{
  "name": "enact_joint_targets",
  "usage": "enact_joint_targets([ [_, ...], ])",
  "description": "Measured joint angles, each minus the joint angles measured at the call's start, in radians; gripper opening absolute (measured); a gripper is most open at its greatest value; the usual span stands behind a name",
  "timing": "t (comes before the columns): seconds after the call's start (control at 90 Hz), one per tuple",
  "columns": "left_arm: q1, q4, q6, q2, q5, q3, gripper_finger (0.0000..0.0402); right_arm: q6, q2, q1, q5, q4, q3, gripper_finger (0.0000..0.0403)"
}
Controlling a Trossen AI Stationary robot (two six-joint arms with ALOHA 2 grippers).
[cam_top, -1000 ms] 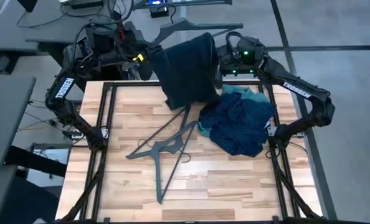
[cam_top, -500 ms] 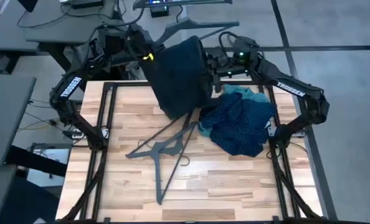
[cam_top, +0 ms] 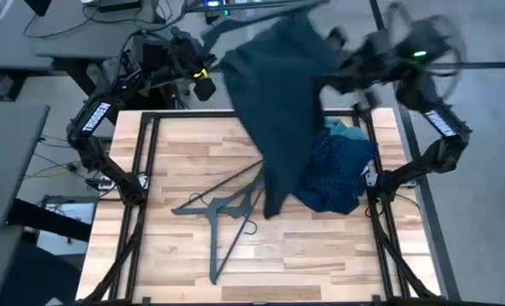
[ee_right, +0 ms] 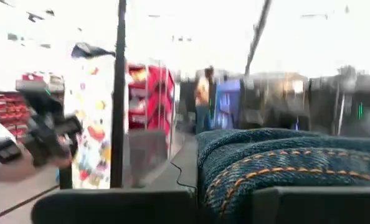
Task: Hang clothes
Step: Unhang the black pants from the rack
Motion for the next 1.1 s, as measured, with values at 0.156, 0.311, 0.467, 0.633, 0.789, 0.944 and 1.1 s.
enact_joint_targets([
  [0.156, 0.003, -0.008, -0.03, -0.001, 0.015, 0.0, 0.0008, -0.023, 0.003, 0.007, -0.002, -0.033, 0.112, 0.0001],
  [0.311, 0.004, -0.023, -0.091, 0.007, 0.011, 0.0, 0.0014, -0.018, 0.011, 0.036, -0.001, -0.032, 0.139, 0.0001],
  [0.467, 0.008, -0.11, -0.174, 0.043, 0.006, 0.001, 0.0026, -0.013, 0.053, 0.108, -0.056, -0.019, 0.14, 0.0],
  [0.633, 0.018, -0.243, -0.257, 0.11, -0.104, -0.005, 0.0038, -0.002, 0.091, 0.167, -0.144, 0.034, 0.14, 0.0],
  [0.789, 0.006, -0.315, -0.253, 0.155, -0.087, -0.003, 0.0038, 0.0, 0.135, 0.178, -0.126, 0.066, 0.144, 0.0],
  [0.944, 0.0, -0.409, -0.258, 0.21, -0.047, -0.002, 0.0038, 0.005, 0.173, 0.176, -0.106, 0.106, 0.174, 0.0],
  [1.1, 0.001, -0.432, -0.282, 0.237, 0.028, 0.005, 0.0038, -0.037, 0.174, 0.176, -0.1, 0.111, 0.289, 0.0],
])
